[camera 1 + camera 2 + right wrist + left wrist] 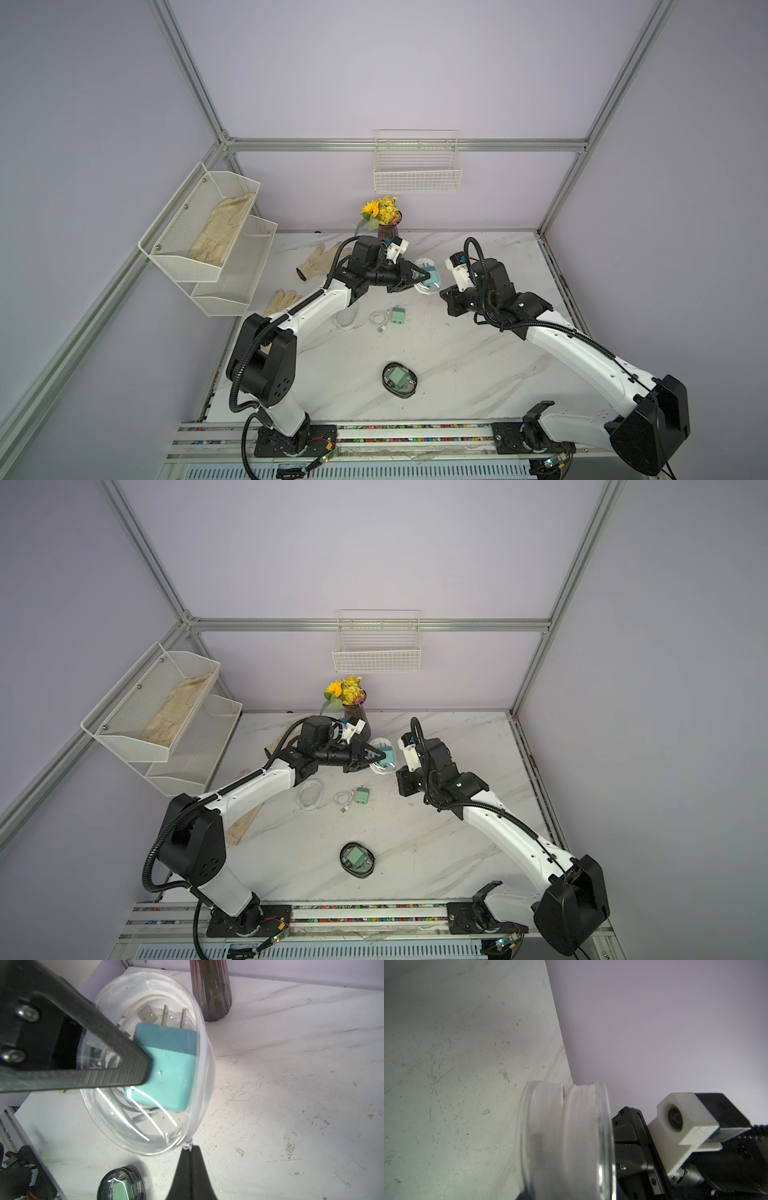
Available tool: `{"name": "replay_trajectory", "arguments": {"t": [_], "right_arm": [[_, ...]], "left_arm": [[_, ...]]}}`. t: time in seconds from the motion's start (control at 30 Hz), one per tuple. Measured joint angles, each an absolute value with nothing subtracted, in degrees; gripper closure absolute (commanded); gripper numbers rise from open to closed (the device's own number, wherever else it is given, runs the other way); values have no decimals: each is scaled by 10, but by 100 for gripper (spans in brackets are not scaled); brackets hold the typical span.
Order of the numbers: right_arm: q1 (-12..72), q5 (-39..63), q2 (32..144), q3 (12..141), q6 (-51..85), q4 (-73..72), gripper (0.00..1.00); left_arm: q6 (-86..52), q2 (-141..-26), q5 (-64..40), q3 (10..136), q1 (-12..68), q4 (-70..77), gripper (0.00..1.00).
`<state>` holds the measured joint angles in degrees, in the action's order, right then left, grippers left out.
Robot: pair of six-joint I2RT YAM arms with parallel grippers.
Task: Pack away charging kits
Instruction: Zip the zipper on the storage bag.
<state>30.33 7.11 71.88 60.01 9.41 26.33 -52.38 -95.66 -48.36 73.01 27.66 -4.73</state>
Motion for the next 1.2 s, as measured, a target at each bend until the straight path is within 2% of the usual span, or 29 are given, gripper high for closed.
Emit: {"name": "replay_trajectory", "arguments": {"t": [0.2, 0.47, 1.0, 1.2], "right_arm": [[323, 55, 733, 621, 78, 294, 100], [354, -7, 753, 660, 60, 337, 100], [370, -38, 777, 752, 6, 430, 100], [370, -20, 780, 787, -8, 452, 100]], "left_arm": [[-481, -957, -507, 727, 270, -65, 100], [-412, -956, -535, 726, 264, -103, 100], [-331, -931, -614, 693, 260, -95, 100], [-313, -924, -645, 672, 262, -74, 100]]}}
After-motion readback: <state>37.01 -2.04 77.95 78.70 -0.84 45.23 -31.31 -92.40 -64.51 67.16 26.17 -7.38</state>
